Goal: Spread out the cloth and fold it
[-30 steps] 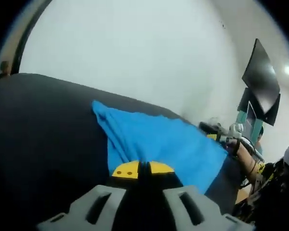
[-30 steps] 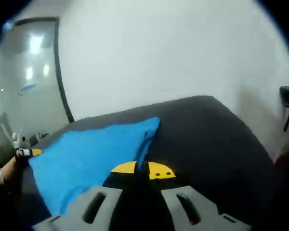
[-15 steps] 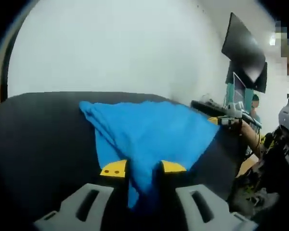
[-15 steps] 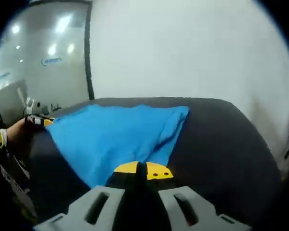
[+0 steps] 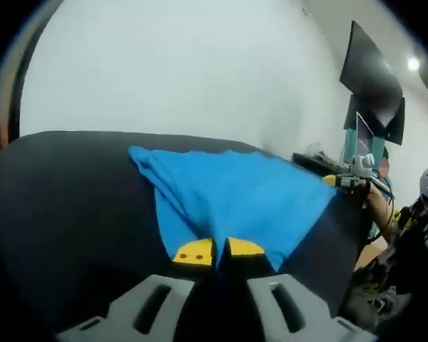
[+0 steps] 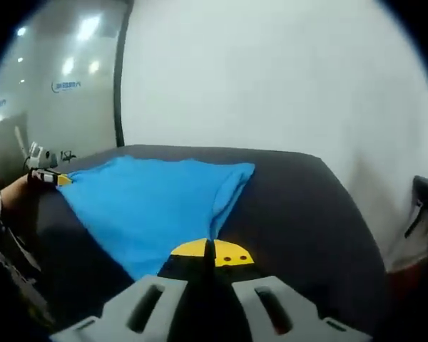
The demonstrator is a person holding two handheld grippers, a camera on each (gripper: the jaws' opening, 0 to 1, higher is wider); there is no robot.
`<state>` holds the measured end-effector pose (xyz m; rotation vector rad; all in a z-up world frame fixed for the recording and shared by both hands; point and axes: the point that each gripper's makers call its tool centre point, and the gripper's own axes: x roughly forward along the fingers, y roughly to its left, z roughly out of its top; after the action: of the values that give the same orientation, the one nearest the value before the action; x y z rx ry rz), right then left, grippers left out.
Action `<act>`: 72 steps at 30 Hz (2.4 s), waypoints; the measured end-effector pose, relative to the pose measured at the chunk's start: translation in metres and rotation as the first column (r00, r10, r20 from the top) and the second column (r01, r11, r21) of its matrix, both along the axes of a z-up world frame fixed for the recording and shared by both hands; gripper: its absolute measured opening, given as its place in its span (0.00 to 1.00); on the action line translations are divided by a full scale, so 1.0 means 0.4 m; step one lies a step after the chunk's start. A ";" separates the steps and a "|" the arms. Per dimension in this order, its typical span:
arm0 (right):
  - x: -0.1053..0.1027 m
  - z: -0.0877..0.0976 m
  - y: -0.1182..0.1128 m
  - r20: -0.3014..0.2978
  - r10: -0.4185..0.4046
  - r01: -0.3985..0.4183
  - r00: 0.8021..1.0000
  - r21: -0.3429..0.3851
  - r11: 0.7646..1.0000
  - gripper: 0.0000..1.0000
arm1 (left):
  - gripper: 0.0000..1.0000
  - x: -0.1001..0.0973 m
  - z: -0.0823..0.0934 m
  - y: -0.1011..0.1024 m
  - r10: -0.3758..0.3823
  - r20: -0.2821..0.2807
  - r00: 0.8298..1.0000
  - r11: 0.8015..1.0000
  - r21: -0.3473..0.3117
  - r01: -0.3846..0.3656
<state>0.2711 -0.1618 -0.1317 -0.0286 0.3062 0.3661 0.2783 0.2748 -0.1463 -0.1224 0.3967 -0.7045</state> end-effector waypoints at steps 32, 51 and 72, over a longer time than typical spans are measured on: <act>-0.131 -0.013 0.008 0.027 -0.051 0.056 0.998 -0.271 0.961 0.03 | 0.06 -0.011 0.008 -0.003 -0.021 0.042 0.999 1.000 -0.014 0.022; -0.098 0.062 0.186 0.150 0.151 -0.105 0.977 -0.277 0.955 0.12 | 0.22 -0.138 -0.005 0.022 -0.143 0.104 0.984 0.982 0.136 0.129; -0.107 -0.031 0.109 0.053 0.052 -0.044 0.997 -0.149 0.988 0.00 | 0.01 -0.125 0.005 0.075 -0.165 0.096 0.982 0.984 0.083 0.157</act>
<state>0.2282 -0.1180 -0.1443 -0.1920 0.2766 0.3890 0.2284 0.3046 -0.1442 0.0173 0.3368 -0.8510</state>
